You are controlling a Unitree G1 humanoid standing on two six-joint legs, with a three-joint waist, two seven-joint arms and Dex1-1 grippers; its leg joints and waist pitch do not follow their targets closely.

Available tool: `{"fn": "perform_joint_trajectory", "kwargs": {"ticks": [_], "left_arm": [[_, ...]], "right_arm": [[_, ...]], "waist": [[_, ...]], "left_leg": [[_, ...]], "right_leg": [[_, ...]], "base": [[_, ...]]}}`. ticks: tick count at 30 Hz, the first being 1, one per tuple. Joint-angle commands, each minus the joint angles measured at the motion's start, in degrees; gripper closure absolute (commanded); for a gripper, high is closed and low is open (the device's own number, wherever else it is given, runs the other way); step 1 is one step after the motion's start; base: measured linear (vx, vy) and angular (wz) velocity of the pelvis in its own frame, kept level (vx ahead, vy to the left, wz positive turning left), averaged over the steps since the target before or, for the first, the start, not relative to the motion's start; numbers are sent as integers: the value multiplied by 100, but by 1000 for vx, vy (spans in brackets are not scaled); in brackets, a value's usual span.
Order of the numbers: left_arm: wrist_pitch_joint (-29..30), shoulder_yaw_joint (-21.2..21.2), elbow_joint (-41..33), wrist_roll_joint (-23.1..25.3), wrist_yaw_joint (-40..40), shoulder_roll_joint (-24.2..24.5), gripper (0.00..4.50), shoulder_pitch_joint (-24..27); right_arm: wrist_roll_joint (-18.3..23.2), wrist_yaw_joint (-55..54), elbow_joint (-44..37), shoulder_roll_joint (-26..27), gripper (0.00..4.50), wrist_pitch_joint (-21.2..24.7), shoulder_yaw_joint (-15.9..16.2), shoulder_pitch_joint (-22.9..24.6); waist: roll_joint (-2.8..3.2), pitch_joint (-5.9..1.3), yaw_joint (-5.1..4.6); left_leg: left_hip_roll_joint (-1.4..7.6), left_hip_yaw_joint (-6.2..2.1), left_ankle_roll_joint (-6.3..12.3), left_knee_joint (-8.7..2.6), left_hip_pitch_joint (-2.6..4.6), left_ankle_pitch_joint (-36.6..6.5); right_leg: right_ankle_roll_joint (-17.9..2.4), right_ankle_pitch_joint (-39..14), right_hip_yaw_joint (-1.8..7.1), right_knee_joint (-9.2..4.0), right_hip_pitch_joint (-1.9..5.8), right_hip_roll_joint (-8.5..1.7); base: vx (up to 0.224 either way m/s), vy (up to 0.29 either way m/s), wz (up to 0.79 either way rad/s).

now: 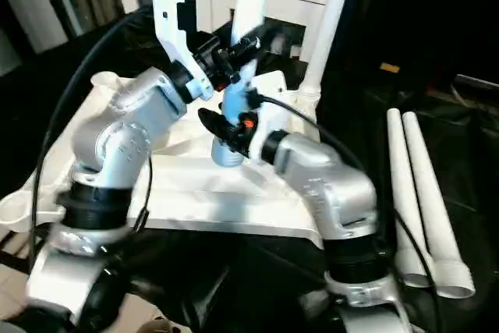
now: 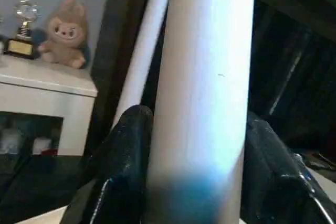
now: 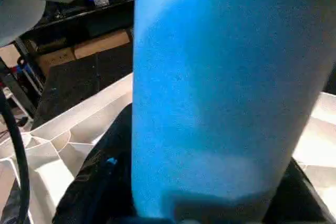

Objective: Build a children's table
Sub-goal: Insert table leg to table base

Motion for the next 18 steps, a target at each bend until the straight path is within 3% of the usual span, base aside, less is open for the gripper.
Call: {"fn": "perform_joint_trajectory", "kwargs": {"ticks": [1,3,4,6,11,12,13,16,17,18], "left_arm": [[9,704,105,103,899,-17,234,137],[4,740,57,89,977,-55,241,171],[27,777,32,32,1009,-78,249,194],[-12,781,40,-6,988,-85,255,186],[9,977,214,-327,906,-67,257,14],[36,1006,284,-399,789,-4,258,-40],[56,1025,328,-467,697,25,258,-89],[124,1148,500,-774,330,126,268,-284],[155,1195,659,-880,109,243,269,-424],[176,1221,766,-957,-39,317,269,-526]], "right_arm": [[74,187,-692,170,259,-81,453,-16],[80,187,-731,188,259,-68,491,-2],[75,172,-753,202,259,-68,530,3],[87,153,-805,190,259,-33,533,7],[177,222,-805,90,259,-33,295,-4],[245,287,-757,89,203,-46,191,-24],[334,357,-730,74,203,-38,88,-40],[599,707,-643,-129,166,-6,-132,-100],[742,1020,-613,-323,155,26,-198,-128],[890,1254,-604,-459,155,102,-268,-146]], "waist": [[-19,-462,-11],[-44,-467,-19],[35,-466,-11],[8,-482,-27],[38,-489,-26],[50,-500,-15],[104,-500,-8],[91,-495,-17],[212,-509,8],[165,-502,-4]], "left_leg": [[-44,154,56,-396,-84,-418],[-48,153,53,-399,-82,-456],[-48,145,46,-402,-77,-443],[-43,144,53,-405,-75,-419],[-33,139,33,-401,-76,-335],[-42,142,46,-396,-77,-310],[-38,129,41,-400,-68,-317],[-57,133,94,-394,-91,-333],[-50,111,119,-386,-66,-306],[-69,145,170,-373,-57,-334]], "right_leg": [[276,-2491,198,-507,476,-339],[322,-2485,193,-515,482,-335],[325,-2457,194,-516,470,-332],[324,-2342,192,-528,475,-319],[96,-1877,216,-473,489,-319],[65,-1811,220,-467,495,-320],[26,-1770,220,-448,494,-321],[11,-1682,213,-471,534,-310],[-38,-1625,212,-433,520,-313],[-14,-1701,211,-501,506,-294]], "base": [[0,0,0],[0,0,0],[0,0,0],[0,0,0],[0,0,0],[0,0,0],[0,0,0],[0,0,0],[0,0,0],[0,0,0]]}}
